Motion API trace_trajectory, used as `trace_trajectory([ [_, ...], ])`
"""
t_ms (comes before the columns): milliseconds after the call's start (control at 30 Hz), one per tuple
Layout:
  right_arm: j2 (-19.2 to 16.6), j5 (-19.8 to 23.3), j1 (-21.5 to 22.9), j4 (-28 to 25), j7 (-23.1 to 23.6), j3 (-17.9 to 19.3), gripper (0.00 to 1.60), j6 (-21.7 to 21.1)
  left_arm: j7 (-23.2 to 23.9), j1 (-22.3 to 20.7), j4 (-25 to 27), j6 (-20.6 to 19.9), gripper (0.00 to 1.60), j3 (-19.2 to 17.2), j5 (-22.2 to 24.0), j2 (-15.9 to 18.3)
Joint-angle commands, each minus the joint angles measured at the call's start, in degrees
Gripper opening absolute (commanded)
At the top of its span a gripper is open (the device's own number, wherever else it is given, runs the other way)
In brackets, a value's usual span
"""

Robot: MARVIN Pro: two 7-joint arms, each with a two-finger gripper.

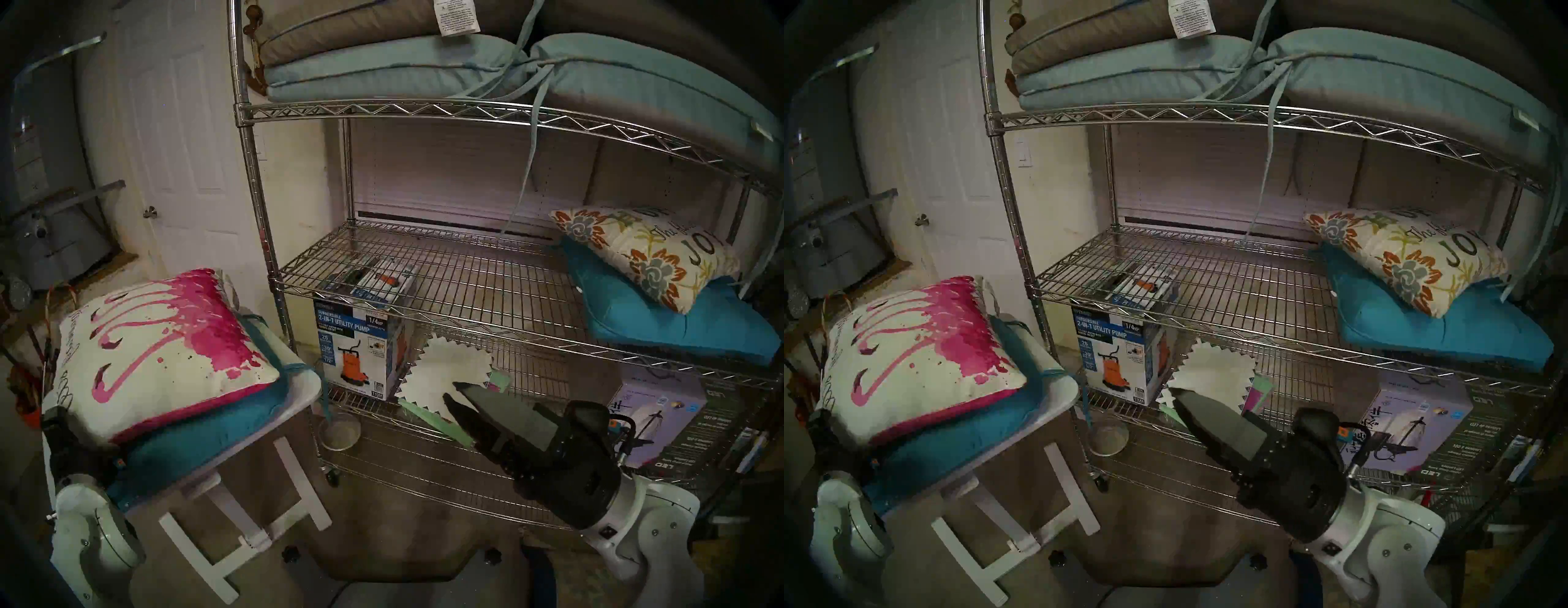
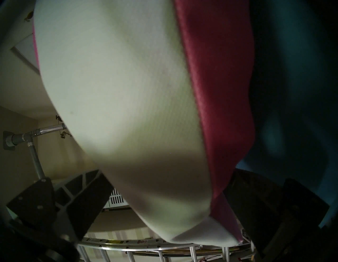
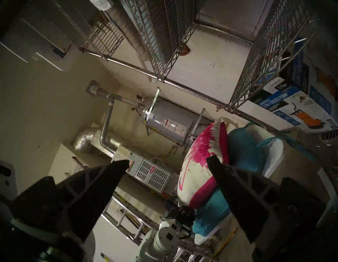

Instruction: Put cushion on the shelf

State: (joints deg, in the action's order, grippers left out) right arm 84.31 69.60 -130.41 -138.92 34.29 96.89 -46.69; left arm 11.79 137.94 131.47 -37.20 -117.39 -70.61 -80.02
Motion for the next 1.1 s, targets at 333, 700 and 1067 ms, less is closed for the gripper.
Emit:
trace_trajectory([
  [333, 2.57, -12.4, 4.61, -1.08, -2.7, -9.92, 1.6, 9.32, -0.47, 0.21, 1.17, 0.34, 1.6, -0.24, -0.2, -0.15],
  [700, 0.25, -15.33, 10.41, 3.47, -1.17, -10.62, 1.6, 9.62, -0.51, 0.21, 1.2, 0.54, 1.6, -0.3, -0.23, -0.31],
  [1067, -0.13, -20.08, 17.55, 10.67, -0.1, -15.01, 1.6, 11.34, -0.45, 0.14, 1.18, 0.67, 1.6, -0.34, -0.33, -0.42],
])
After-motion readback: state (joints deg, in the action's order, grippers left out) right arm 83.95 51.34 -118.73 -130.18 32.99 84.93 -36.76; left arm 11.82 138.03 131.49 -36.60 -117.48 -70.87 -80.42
